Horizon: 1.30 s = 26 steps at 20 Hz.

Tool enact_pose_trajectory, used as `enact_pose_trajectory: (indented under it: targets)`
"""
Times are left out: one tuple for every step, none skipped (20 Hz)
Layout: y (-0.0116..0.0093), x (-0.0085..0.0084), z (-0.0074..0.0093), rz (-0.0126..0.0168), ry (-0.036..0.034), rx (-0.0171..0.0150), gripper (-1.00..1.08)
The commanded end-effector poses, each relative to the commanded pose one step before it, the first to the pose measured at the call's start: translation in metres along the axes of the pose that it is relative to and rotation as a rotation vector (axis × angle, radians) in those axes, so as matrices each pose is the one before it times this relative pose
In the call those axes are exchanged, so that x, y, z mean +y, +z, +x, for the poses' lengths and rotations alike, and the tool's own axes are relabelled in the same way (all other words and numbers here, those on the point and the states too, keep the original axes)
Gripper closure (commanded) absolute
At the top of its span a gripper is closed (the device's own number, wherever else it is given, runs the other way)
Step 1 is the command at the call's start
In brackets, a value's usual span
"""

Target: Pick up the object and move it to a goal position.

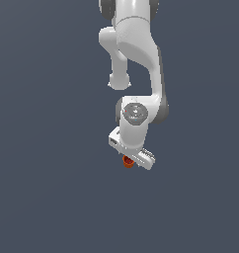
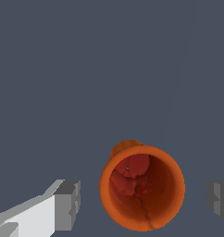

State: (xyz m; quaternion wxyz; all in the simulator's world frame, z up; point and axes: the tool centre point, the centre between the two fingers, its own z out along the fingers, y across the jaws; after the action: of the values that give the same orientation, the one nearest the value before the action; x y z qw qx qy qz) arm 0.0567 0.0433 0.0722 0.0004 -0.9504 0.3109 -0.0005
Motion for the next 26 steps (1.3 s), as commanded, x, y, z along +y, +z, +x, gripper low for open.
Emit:
enact_pose_trajectory:
  targets:
    - [0.01391, 0.00078, -0.00055, -0.00098, 0.00154, -0.00091, -0.92]
    - [0.00542, -0.00014, -0.00035, 0.0, 0.0, 0.0, -0.92]
    - [0.00457, 0.00021, 0.00002, 0.0, 0.00069, 0.00007, -0.92]
    - [0.00378, -0.00015, -0.00018, 0.0, 0.0, 0.0, -0.92]
    - [0.00292, 0.00019, 0.00022, 0.00001, 0.00069, 0.00008, -0.92]
    - [0.00215, -0.00019, 0.00004, 0.0, 0.0, 0.0, -0.92]
    - [0.00133, -0.00022, 0.00016, 0.0, 0.0, 0.0, -0.92]
    - [0.00051, -0.00025, 0.00029, 0.0, 0.0, 0.0, -0.92]
    - [-0.0002, -0.00024, 0.00034, 0.0, 0.0, 0.0, -0.92]
    - [-0.0002, -0.00009, 0.00014, 0.0, 0.0, 0.0, -0.92]
    - [0.0, 0.0, 0.0, 0.0, 0.0, 0.0, 1.08]
    - [0.0, 0.0, 0.0, 0.0, 0.0, 0.0, 1.08]
    - [0.0, 0.0, 0.0, 0.0, 0.0, 0.0, 1.08]
    - [0.0, 0.0, 0.0, 0.0, 0.0, 0.0, 1.08]
    - [0.0, 0.0, 0.0, 0.0, 0.0, 0.0, 1.08]
    - [0.0, 0.0, 0.0, 0.0, 0.0, 0.0, 1.08]
    - [0.0, 0.0, 0.0, 0.0, 0.0, 0.0, 1.08]
    - [0.0, 0.0, 0.0, 0.0, 0.0, 0.0, 1.08]
    - [0.0, 0.0, 0.0, 0.0, 0.0, 0.0, 1.08]
    - [0.0, 0.0, 0.0, 0.0, 0.0, 0.0, 1.08]
    - [-0.00004, 0.00003, -0.00006, 0.0, 0.0, 0.0, 1.08]
    - [-0.00028, -0.00002, -0.00006, 0.0, 0.0, 0.0, 1.08]
    - [-0.00083, -0.00005, -0.00018, 0.0, 0.0, 0.0, 1.08]
    - [-0.00139, -0.00008, -0.00029, 0.0, 0.0, 0.0, 1.08]
    - [-0.00196, -0.00011, -0.00041, 0.0, 0.0, 0.0, 1.08]
    - [-0.00253, -0.00014, -0.00053, 0.0, 0.0, 0.0, 1.08]
